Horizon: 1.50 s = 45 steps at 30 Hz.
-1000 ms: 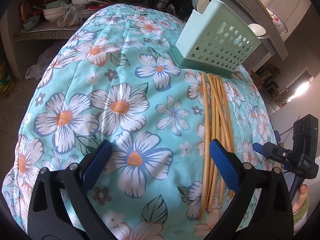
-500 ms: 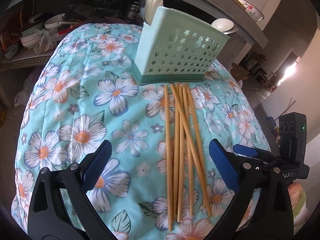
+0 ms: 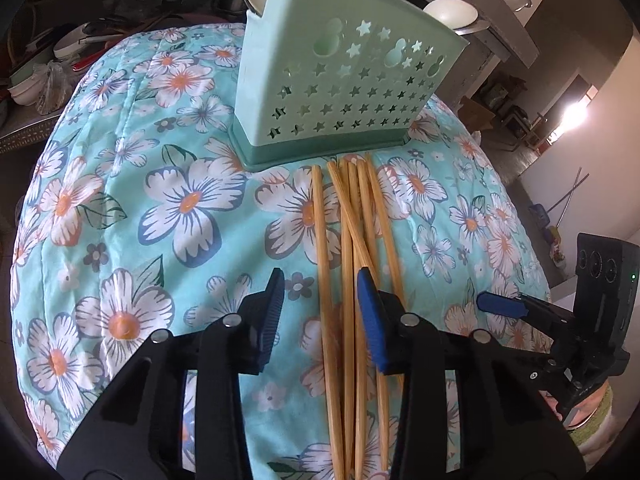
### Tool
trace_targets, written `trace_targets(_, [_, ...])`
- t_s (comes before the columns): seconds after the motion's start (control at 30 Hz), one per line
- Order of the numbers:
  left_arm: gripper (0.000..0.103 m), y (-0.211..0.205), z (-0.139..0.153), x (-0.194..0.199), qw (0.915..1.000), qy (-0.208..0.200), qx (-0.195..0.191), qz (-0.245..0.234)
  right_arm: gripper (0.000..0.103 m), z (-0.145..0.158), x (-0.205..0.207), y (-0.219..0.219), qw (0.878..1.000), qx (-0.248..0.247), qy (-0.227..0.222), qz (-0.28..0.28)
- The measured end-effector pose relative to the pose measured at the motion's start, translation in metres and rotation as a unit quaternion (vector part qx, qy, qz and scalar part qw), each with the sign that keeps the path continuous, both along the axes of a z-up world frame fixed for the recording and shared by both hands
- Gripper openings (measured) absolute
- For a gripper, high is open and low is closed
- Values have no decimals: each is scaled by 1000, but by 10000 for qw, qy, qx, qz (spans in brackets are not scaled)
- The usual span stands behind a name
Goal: Organize utensils
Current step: 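Move the left gripper down to the wooden chopsticks and grasp one, then grasp a wooden chopstick with the right gripper while the left holds its chopstick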
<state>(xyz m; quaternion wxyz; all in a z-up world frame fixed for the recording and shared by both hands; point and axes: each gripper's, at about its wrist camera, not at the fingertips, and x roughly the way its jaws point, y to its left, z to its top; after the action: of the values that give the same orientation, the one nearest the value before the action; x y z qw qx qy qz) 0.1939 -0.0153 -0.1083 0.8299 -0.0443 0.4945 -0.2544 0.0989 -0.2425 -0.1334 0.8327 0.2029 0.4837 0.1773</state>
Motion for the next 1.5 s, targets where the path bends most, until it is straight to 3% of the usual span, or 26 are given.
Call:
trace_targets(0.2, [18, -6, -16, 9, 9997, 217, 66, -25, 97, -1, 3, 5, 10000, -18, 0, 13])
trace_targets(0.33, [6, -3, -18, 12, 9995, 285, -118, 53, 93, 0, 4, 3, 10000, -15, 44, 8])
trace_targets(0.53, [6, 14, -11, 7, 9988, 221, -228, 379, 76, 3, 4, -14, 9998, 80, 170, -117])
trace_targets(0.67, [6, 31, -6, 0, 9971, 103, -266, 702, 67, 19, 5, -13, 9999, 2, -37, -101])
trace_targets(0.83, [6, 49, -10, -3, 9944, 73, -299, 1006, 52, 42, 15, 15, 9987, -163, -431, 234])
trace_targets(1.03, [6, 58, -22, -6, 9920, 211, -553, 1118, 30, 41, 29, 59, 9953, -581, -479, 610])
trace_targets(1.5, [6, 73, -26, -9, 9899, 306, -825, 1111, 13, 16, 41, 97, 9887, -1216, -72, 869])
